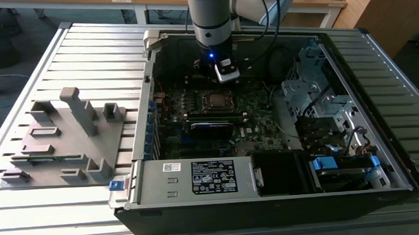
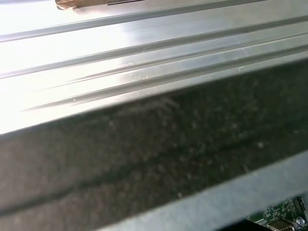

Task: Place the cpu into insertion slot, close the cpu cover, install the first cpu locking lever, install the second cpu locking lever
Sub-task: 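Install the first cpu locking lever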

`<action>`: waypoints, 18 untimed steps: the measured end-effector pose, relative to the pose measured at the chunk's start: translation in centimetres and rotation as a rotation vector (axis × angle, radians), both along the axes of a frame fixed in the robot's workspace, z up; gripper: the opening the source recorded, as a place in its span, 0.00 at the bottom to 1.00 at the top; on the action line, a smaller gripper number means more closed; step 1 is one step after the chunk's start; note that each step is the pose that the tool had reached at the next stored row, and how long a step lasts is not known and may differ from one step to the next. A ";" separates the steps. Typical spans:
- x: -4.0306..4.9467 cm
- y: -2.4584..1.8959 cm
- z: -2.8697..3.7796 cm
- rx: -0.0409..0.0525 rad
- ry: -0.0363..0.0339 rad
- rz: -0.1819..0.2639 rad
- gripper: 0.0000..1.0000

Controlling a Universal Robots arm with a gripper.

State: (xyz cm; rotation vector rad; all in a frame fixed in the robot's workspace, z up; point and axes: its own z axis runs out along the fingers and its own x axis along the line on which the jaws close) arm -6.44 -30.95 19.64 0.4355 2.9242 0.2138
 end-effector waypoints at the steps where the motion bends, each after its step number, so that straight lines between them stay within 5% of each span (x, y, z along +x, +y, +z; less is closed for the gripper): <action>1: 0.00 0.03 -0.01 0.0000 0.0000 -0.001 0.10; 18: -0.01 0.26 -0.08 0.0001 -0.0001 -0.008 0.10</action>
